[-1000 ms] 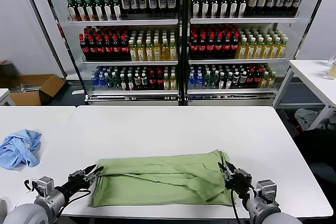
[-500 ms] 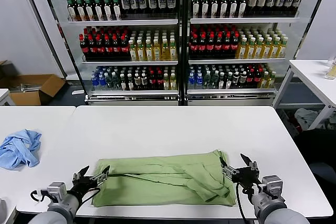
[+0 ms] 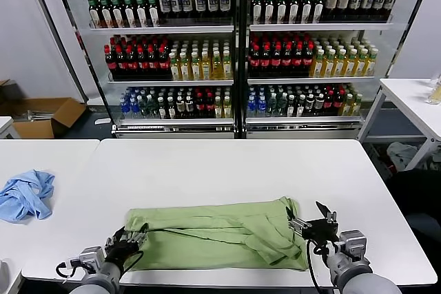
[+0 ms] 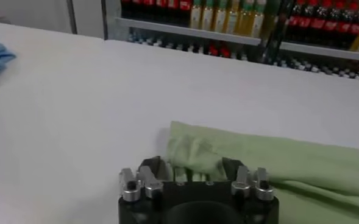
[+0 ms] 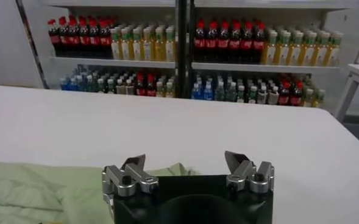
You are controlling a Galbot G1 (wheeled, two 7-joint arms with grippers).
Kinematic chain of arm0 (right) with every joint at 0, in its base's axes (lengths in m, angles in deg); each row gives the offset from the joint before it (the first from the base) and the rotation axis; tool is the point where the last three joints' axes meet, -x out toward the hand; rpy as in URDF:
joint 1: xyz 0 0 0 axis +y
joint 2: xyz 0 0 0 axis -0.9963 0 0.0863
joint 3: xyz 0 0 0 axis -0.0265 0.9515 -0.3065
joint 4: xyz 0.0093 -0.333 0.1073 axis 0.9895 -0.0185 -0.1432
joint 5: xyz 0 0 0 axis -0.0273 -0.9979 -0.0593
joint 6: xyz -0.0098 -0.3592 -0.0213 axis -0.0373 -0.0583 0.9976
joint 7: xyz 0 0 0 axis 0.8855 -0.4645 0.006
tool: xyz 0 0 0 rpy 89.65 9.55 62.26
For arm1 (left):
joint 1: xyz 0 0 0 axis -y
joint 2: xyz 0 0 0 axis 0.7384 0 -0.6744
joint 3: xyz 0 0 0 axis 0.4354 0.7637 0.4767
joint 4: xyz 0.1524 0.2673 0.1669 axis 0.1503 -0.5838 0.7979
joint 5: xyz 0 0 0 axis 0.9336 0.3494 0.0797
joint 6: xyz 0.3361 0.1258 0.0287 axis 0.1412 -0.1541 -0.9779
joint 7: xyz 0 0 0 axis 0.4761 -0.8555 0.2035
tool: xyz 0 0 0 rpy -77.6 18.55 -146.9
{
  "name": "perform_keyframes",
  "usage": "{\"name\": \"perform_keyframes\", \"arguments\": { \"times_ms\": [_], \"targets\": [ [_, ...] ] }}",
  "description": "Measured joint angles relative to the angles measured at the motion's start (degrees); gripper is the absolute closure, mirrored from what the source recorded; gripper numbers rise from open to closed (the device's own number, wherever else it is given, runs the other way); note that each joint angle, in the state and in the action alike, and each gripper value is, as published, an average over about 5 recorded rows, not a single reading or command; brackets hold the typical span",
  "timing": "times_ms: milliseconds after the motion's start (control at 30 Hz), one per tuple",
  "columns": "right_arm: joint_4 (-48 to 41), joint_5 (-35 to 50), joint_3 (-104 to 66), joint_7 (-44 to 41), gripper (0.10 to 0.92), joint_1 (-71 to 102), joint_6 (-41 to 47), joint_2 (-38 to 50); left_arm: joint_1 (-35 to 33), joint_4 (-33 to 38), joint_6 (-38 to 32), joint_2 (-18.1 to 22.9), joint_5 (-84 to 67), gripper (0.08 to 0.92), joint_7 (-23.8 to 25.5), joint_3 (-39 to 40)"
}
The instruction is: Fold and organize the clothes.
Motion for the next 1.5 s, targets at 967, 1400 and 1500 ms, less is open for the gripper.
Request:
{"name": "perform_keyframes", "arguments": {
  "times_ms": [967,1400,1500],
  "targets": [
    [-0.20,-2.38,1.67,-0.01,0.203,-2.13,-0.33,-0.78,-0.05,1.89,2.71,-4.21,5.29,0.911,3.22,-6.92],
    [-0.86,-2.70,2.85,-0.33,0.203,-5.62,-0.59,-0.86,-3.63,-0.11,7.64,-12.25,3.62,0.911,7.04,-26.39],
    [-0.74,-2.74,2.78,-0.30,0.202,-5.67,-0.53,-0.61,-3.78,2.58,8.12,-12.18,0.74,0.911,7.22,-26.95]
  ]
}}
